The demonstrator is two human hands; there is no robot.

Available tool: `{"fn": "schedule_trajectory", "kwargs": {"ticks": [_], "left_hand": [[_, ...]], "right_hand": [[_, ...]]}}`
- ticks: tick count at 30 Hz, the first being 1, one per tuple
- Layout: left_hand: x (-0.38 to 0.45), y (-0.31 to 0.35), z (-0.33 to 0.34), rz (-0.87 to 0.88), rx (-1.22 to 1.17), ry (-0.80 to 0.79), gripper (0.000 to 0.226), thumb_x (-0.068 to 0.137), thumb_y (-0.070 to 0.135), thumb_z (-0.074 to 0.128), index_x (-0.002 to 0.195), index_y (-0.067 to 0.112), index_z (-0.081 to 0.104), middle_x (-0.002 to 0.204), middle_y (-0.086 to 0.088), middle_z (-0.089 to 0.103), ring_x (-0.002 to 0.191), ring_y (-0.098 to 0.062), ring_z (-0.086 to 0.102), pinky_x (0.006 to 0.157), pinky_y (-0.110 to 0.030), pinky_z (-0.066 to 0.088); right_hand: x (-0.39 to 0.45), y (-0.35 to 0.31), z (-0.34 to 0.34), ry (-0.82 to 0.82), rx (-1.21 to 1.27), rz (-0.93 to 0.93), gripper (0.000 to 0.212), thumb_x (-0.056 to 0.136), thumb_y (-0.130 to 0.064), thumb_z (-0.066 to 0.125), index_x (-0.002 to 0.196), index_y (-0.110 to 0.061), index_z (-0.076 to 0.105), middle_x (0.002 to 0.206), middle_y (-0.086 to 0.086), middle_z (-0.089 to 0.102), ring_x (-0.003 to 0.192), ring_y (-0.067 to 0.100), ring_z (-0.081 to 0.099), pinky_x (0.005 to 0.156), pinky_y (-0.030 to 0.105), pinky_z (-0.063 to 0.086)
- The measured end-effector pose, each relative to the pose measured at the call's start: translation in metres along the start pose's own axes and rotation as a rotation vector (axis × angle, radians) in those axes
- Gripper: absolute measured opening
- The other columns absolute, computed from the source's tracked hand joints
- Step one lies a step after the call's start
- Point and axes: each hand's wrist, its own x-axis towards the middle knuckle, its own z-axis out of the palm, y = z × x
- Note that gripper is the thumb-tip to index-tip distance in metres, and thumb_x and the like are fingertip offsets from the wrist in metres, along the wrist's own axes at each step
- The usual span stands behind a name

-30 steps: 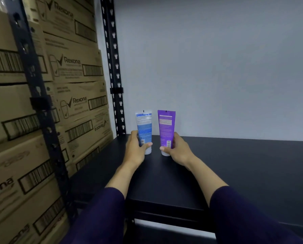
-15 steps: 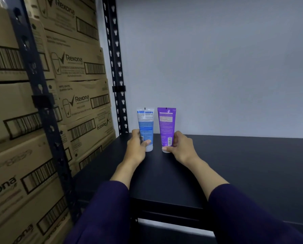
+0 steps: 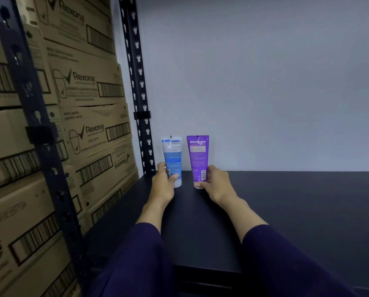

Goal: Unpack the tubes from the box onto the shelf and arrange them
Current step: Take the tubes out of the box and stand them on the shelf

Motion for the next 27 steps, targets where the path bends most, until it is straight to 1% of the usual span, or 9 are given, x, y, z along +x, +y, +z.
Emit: {"fn": "schedule_trajectory", "kwargs": {"ticks": [3, 6, 10, 15, 18, 24, 27], "left_hand": [[0.0029, -0.0008, 0.0011, -0.014, -0.004, 0.004, 0.038, 0.095, 0.007, 0.053, 0.130, 0.011, 0.040, 0.127, -0.009, 0.055, 0.107, -0.013, 0.052, 0.086, -0.022, 0.040], [0.0035, -0.0021, 0.0012, -0.023, 0.000, 0.006, 0.038, 0.095, 0.008, 0.054, 0.130, 0.010, 0.041, 0.129, -0.011, 0.055, 0.113, -0.019, 0.054, 0.088, -0.022, 0.040], [0.0048, -0.0060, 0.0020, -0.035, 0.011, -0.012, 0.043, 0.092, 0.006, 0.058, 0.131, 0.011, 0.039, 0.131, -0.011, 0.053, 0.120, -0.022, 0.053, 0.090, -0.024, 0.041], [0.0070, -0.0069, 0.0031, -0.028, 0.053, -0.019, 0.044, 0.092, 0.006, 0.058, 0.131, 0.010, 0.038, 0.130, -0.012, 0.055, 0.118, -0.022, 0.054, 0.091, -0.023, 0.041], [0.0066, -0.0077, 0.0034, -0.023, 0.067, -0.020, 0.044, 0.092, 0.008, 0.057, 0.131, 0.010, 0.037, 0.131, -0.012, 0.055, 0.119, -0.022, 0.054, 0.090, -0.022, 0.040], [0.0068, -0.0076, 0.0037, -0.003, 0.109, -0.028, 0.044, 0.092, 0.010, 0.058, 0.131, 0.010, 0.037, 0.134, -0.012, 0.052, 0.122, -0.024, 0.052, 0.096, -0.029, 0.042], [0.0062, -0.0072, 0.0033, -0.007, 0.117, -0.030, 0.045, 0.093, 0.011, 0.058, 0.132, 0.010, 0.036, 0.134, -0.011, 0.052, 0.122, -0.024, 0.052, 0.095, -0.028, 0.042]], "right_hand": [[0.0031, 0.0023, -0.0003, -0.011, 0.027, -0.003, 0.040, 0.077, -0.015, 0.077, 0.111, -0.011, 0.055, 0.109, 0.007, 0.066, 0.097, 0.019, 0.065, 0.090, 0.034, 0.053], [0.0014, 0.0018, -0.0017, -0.024, 0.047, -0.010, 0.043, 0.078, -0.018, 0.077, 0.114, -0.011, 0.055, 0.110, 0.007, 0.065, 0.099, 0.019, 0.064, 0.092, 0.035, 0.053], [-0.0009, -0.0002, -0.0031, -0.024, 0.047, -0.012, 0.042, 0.080, -0.017, 0.076, 0.114, -0.010, 0.054, 0.109, 0.007, 0.065, 0.100, 0.020, 0.064, 0.090, 0.031, 0.052], [0.0003, 0.0000, -0.0036, -0.024, 0.034, -0.008, 0.040, 0.081, -0.015, 0.074, 0.116, -0.008, 0.055, 0.110, 0.008, 0.065, 0.101, 0.020, 0.064, 0.092, 0.032, 0.051], [-0.0004, -0.0001, -0.0035, -0.025, 0.018, -0.004, 0.039, 0.081, -0.017, 0.073, 0.115, -0.006, 0.057, 0.109, 0.009, 0.066, 0.100, 0.020, 0.064, 0.088, 0.027, 0.050], [-0.0004, -0.0018, -0.0047, -0.028, -0.013, 0.007, 0.040, 0.083, -0.021, 0.072, 0.116, -0.007, 0.056, 0.112, 0.010, 0.065, 0.102, 0.019, 0.062, 0.087, 0.026, 0.048], [-0.0008, -0.0026, -0.0050, -0.032, -0.016, 0.012, 0.039, 0.082, -0.020, 0.072, 0.115, -0.007, 0.057, 0.111, 0.010, 0.066, 0.102, 0.019, 0.062, 0.085, 0.024, 0.047]]}}
